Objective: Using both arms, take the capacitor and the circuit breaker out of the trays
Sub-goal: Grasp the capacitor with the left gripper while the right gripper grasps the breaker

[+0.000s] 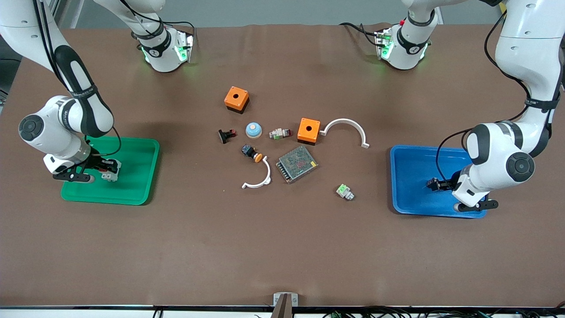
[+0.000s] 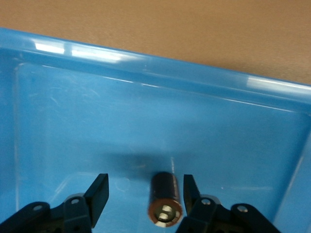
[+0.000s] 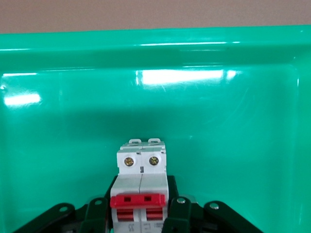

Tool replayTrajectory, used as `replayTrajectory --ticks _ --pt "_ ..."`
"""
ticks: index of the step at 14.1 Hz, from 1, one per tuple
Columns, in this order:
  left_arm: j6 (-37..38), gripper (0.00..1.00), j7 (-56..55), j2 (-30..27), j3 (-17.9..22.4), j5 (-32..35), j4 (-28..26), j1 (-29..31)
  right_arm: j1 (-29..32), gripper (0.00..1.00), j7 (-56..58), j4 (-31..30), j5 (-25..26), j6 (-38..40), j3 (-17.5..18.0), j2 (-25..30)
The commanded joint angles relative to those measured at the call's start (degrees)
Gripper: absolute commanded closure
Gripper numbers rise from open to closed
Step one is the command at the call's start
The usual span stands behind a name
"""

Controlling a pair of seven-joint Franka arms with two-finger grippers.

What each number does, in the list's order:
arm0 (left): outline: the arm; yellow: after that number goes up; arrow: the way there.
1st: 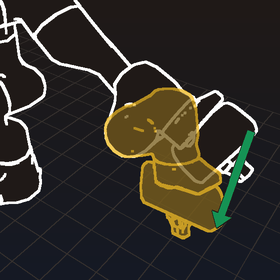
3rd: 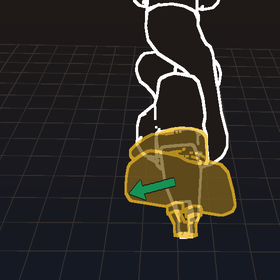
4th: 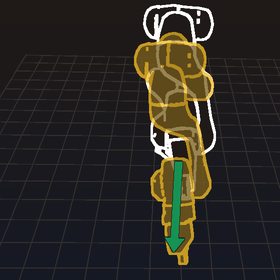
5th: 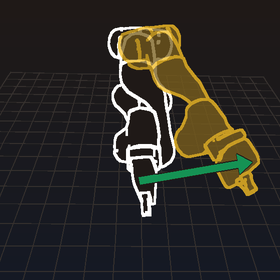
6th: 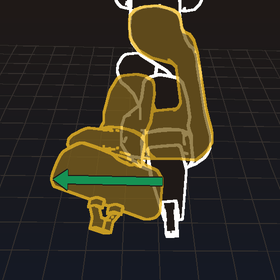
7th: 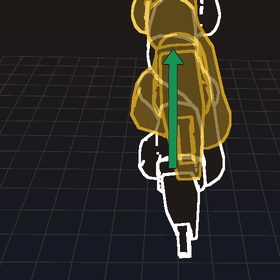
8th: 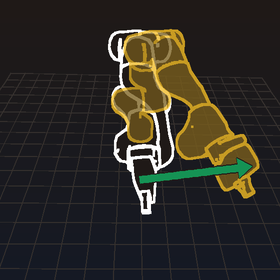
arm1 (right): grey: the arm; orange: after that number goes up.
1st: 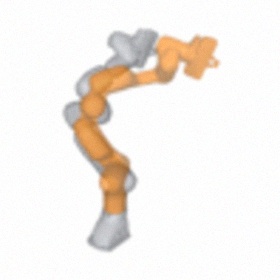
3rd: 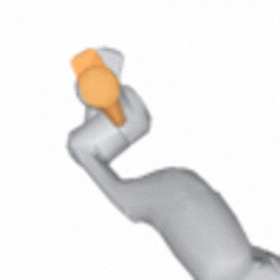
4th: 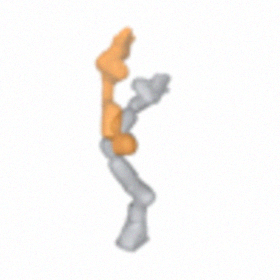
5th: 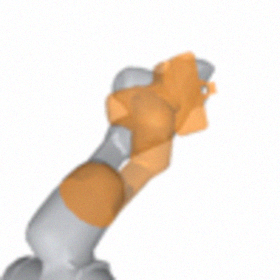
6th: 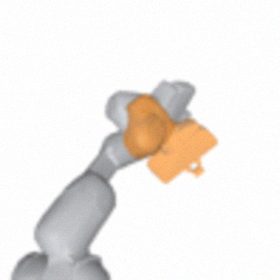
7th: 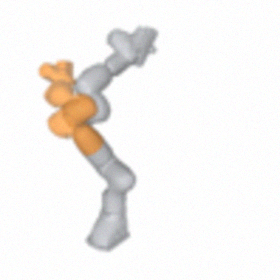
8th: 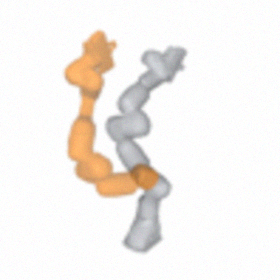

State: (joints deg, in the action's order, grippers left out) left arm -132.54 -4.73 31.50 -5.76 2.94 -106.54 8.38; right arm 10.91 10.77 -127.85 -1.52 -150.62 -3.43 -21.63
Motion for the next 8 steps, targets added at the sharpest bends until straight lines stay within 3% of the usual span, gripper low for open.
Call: replayTrajectory --ticks 1,4,8 --pt "0.4 0.30 0.0 -0.6 -0.6 -2.5 -0.5 -0.1 -3.2 0.98 -0.6 5.0 -1.0 11.1 0.1 2.8" --pt "0.3 0.30 0.0 -0.3 -0.6 -3.5 -0.8 -0.3 -8.2 0.98 -6.2 12.5 -1.0 24.6 0.2 4.4" --pt "0.4 0.36 0.1 0.0 -0.6 -3.5 -2.1 -0.1 -18.4 0.98 -16.0 12.2 -1.6 24.9 0.2 5.4"
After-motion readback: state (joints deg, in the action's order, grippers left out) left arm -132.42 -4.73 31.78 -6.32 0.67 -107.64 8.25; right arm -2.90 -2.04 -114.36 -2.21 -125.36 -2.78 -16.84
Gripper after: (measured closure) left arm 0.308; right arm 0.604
